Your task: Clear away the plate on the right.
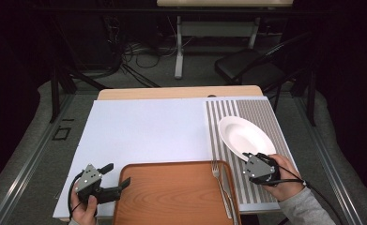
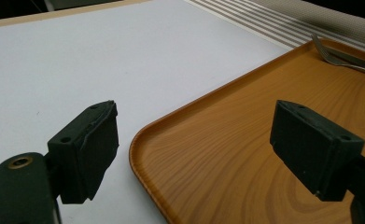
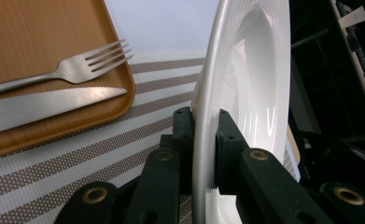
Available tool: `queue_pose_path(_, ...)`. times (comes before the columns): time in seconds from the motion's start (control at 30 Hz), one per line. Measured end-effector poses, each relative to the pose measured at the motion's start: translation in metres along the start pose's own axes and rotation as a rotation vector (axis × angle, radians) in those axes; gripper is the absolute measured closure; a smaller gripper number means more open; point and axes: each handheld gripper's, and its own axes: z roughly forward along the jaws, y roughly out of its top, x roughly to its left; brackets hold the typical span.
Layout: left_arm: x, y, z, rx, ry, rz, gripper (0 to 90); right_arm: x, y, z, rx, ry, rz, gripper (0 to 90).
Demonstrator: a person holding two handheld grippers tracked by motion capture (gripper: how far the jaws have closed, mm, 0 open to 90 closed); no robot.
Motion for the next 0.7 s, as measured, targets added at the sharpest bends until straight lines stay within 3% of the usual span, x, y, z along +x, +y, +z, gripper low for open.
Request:
queue_pose_path(0.4,0.0,0.0,0.0,-0.002,0.003,-0.002,15.7,0.017,0.029,-0.021,-0.089,-0.048,-0.094,81.8)
queue_pose_path(0.43,0.001,0.0,0.0,-0.002,0.003,-0.002,15.7,0.019,0.032,-0.022,-0.092,-0.046,-0.082,81.8)
queue_pose_path(0.47,0.001,0.0,0.0,-0.003,0.003,-0.002,15.7,0.02,0.035,-0.024,-0.104,-0.05,-0.112,81.6)
queue_pose_path(0.7,0.001,0.0,0.0,-0.003,0.005,-0.003,15.7,0.033,0.052,-0.025,-0.155,-0.034,-0.145,81.5)
